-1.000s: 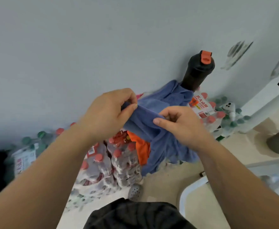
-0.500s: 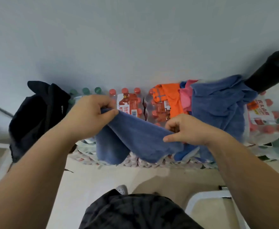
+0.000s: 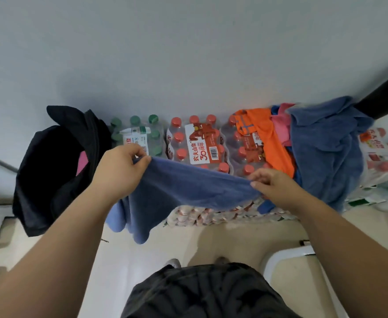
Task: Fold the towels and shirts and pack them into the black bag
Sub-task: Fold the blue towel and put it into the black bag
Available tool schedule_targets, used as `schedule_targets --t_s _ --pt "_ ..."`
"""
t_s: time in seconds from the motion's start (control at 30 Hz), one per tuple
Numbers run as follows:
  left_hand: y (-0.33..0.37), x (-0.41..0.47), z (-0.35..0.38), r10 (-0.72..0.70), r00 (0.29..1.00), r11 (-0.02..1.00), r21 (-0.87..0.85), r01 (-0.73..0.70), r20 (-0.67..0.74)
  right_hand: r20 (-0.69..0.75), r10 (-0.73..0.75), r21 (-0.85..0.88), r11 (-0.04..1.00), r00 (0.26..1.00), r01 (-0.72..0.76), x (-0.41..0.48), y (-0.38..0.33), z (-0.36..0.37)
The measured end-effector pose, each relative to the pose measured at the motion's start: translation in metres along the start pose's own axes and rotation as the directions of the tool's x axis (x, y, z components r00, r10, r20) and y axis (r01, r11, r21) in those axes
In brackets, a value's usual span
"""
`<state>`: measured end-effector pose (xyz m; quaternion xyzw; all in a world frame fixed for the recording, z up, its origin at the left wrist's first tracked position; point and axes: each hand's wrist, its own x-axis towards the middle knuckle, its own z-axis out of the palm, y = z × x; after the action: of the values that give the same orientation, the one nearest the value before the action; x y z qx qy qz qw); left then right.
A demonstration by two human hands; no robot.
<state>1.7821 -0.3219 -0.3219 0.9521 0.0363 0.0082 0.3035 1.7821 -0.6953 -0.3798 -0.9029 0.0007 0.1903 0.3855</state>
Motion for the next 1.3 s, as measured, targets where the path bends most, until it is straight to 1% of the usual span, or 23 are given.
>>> schedule_targets --t_s 0.07,0.13,0.17,0.23,0.27,0.37,0.47,0.57,0.6,0.63,0.67,0.73,0.8,0.83,0.9,0.97,1.0,1.03,1.1,1.13,1.17,1.23,1.3 --pt "-0.010 0.003 0.003 -0.010 0.999 1.000 0.027 0.009 0.052 -0.015 -0.007 -0.032 0.999 1.000 0.006 -0.005 -0.008 -0.011" --pt "-0.013 0.004 0.008 0.010 0.988 0.999 0.030 -0.015 0.151 -0.022 0.005 -0.073 0.997 1.000 -0.006 -0.009 -0.015 -0.025" --pt "-0.013 0.005 0.011 0.024 0.981 0.999 0.024 -0.029 0.191 -0.007 0.025 -0.052 0.998 1.000 -0.025 -0.011 -0.016 -0.032" --pt "-0.007 0.011 0.014 0.037 0.973 0.999 0.018 -0.042 0.230 0.073 0.081 0.044 0.995 0.994 -0.085 -0.014 -0.019 -0.049" --pt "-0.003 0.018 0.015 0.040 0.971 0.998 0.029 -0.049 0.236 0.118 0.101 0.066 0.992 0.988 -0.109 -0.014 -0.020 -0.058" --pt "0.017 0.042 0.016 0.062 0.970 0.996 0.041 -0.074 0.235 0.178 0.118 -0.014 0.993 0.977 -0.117 -0.002 -0.025 -0.089" --pt "0.044 0.067 0.014 0.065 0.976 0.996 0.047 -0.077 0.209 0.201 0.095 -0.028 0.995 0.975 -0.091 0.021 -0.035 -0.132" --pt "0.072 0.098 0.010 0.044 0.982 0.988 0.137 -0.070 0.182 0.183 0.047 -0.052 0.998 0.982 -0.039 0.047 -0.053 -0.182" --pt "0.081 0.111 0.011 0.040 0.986 0.983 0.170 -0.068 0.160 0.164 0.035 -0.091 0.996 0.986 -0.021 0.058 -0.060 -0.198" --pt "0.089 0.125 0.014 0.036 0.990 0.978 0.201 -0.063 0.134 0.121 0.022 -0.174 0.985 0.992 -0.001 0.072 -0.066 -0.212" --pt "0.097 0.141 0.019 0.035 0.994 0.971 0.230 -0.059 0.105 0.056 0.003 -0.282 0.959 0.998 0.013 0.090 -0.068 -0.222" --pt "0.105 0.172 0.035 0.051 0.998 0.958 0.281 -0.060 0.039 -0.103 -0.076 -0.480 0.877 0.992 0.018 0.132 -0.064 -0.223" --pt "0.104 0.197 0.059 0.070 0.998 0.942 0.329 -0.063 -0.008 -0.252 -0.130 -0.553 0.833 0.959 -0.033 0.168 -0.046 -0.204" --pt "0.100 0.206 0.072 0.080 0.997 0.933 0.354 -0.068 -0.019 -0.296 -0.135 -0.578 0.814 0.945 -0.065 0.179 -0.035 -0.188" --pt "0.091 0.209 0.098 0.074 0.997 0.915 0.400 -0.059 -0.022 -0.353 -0.162 -0.637 0.763 0.921 -0.110 0.185 -0.014 -0.155" --pt "0.082 0.195 0.122 0.039 0.999 0.898 0.439 -0.029 -0.015 -0.403 -0.233 -0.660 0.744 0.885 -0.104 0.178 -0.001 -0.122" --pt "0.079 0.183 0.133 0.033 0.999 0.896 0.443 -0.022 -0.018 -0.392 -0.255 -0.655 0.752 0.884 -0.073 0.172 0.003 -0.105" --pt "0.076 0.168 0.145 0.036 0.999 0.899 0.438 -0.026 -0.015 -0.336 -0.270 -0.658 0.753 0.902 -0.019 0.165 0.005 -0.088" --pt "0.070 0.135 0.165 0.018 0.999 0.903 0.428 -0.032 0.036 -0.121 -0.265 -0.666 0.737 0.957 0.120 0.157 0.010 -0.057" --pt "0.067 0.120 0.173 -0.014 0.997 0.904 0.427 -0.020 0.076 -0.030 -0.259 -0.669 0.723 0.965 0.173 0.157 0.013 -0.046" --pt "0.062 0.109 0.180 -0.048 0.993 0.903 0.430 -0.003 0.107 0.015 -0.256 -0.670 0.715 0.967 0.200 0.160 0.016 -0.038" --pt "0.051 0.098 0.188 -0.091 0.988 0.890 0.455 0.023 0.128 0.029 -0.226 -0.683 0.706 0.974 0.184 0.169 0.022 -0.035" --pt "0.044 0.102 0.189 -0.116 0.983 0.869 0.495 0.030 0.144 0.026 -0.181 -0.723 0.676 0.983 0.143 0.174 0.029 -0.036"
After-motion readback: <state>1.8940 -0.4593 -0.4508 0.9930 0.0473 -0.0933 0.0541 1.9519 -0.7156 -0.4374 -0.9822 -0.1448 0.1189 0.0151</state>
